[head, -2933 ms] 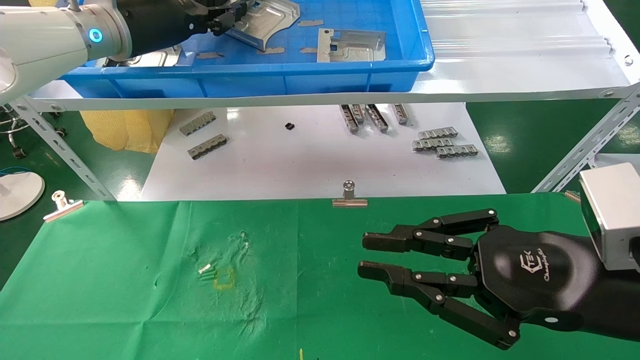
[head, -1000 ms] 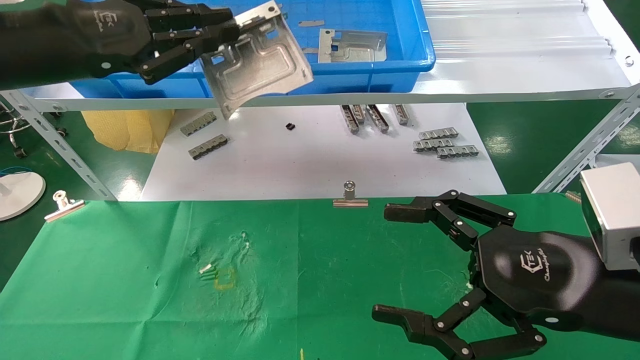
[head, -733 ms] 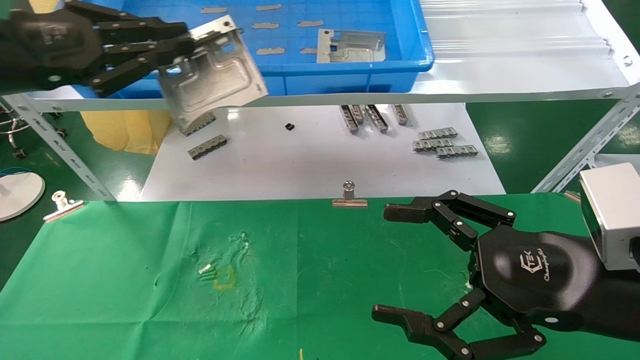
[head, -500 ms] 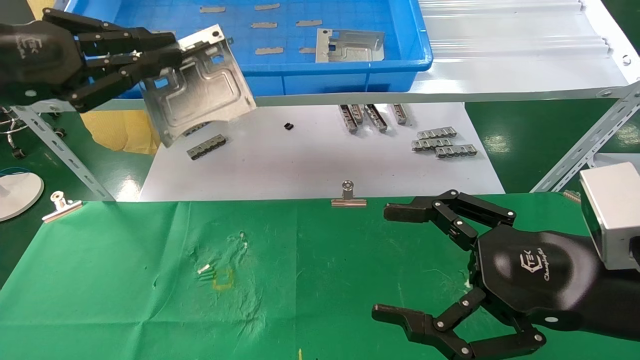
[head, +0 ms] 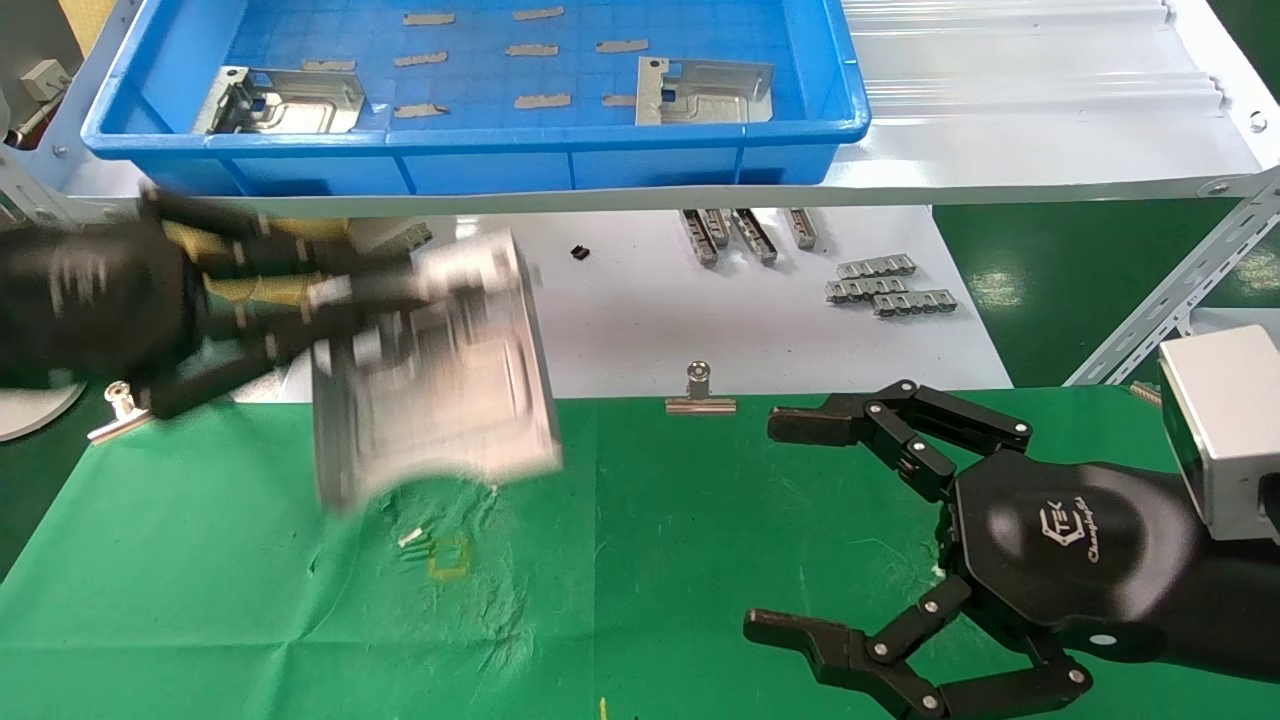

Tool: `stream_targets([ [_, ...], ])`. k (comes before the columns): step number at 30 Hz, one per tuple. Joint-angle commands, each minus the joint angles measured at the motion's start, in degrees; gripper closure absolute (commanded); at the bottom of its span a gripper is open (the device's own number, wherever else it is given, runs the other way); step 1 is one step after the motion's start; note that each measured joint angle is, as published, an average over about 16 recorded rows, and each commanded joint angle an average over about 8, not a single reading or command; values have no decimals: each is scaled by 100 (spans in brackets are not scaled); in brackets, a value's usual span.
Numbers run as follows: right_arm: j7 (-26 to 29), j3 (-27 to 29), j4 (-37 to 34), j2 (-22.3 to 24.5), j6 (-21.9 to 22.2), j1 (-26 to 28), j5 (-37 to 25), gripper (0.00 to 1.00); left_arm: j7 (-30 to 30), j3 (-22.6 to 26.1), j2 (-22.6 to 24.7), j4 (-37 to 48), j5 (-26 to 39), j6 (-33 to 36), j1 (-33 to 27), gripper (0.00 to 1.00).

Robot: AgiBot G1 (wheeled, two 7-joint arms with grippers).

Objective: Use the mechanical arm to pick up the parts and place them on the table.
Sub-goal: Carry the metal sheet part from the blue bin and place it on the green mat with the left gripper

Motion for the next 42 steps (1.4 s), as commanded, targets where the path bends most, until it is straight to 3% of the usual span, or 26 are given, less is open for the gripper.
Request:
stream_targets([
  [1,0,0,0,0,0,0,0,0,-17,210,-171,-391,-262,-1,225,100],
  [9,0,0,0,0,0,0,0,0,1074,939,-98,-407,206,-126,424,100],
  [17,0,0,0,0,0,0,0,0,2153,1333,726,920,996,-270,233,100],
  [28,0,0,0,0,0,0,0,0,3296,1564,1679,2738,1490,-587,49,100],
  [30,0,0,0,0,0,0,0,0,3406,1579,1770,2973,1537,-679,-2,86],
  [36,0,-1,0,0,0,0,0,0,3700,1617,1957,3429,1639,-879,-102,11],
  [37,0,-1,0,0,0,0,0,0,3745,1622,1982,3480,1650,-895,-110,3],
  [42,0,-1,0,0,0,0,0,0,3912,1624,2077,3682,1662,-886,-151,0],
])
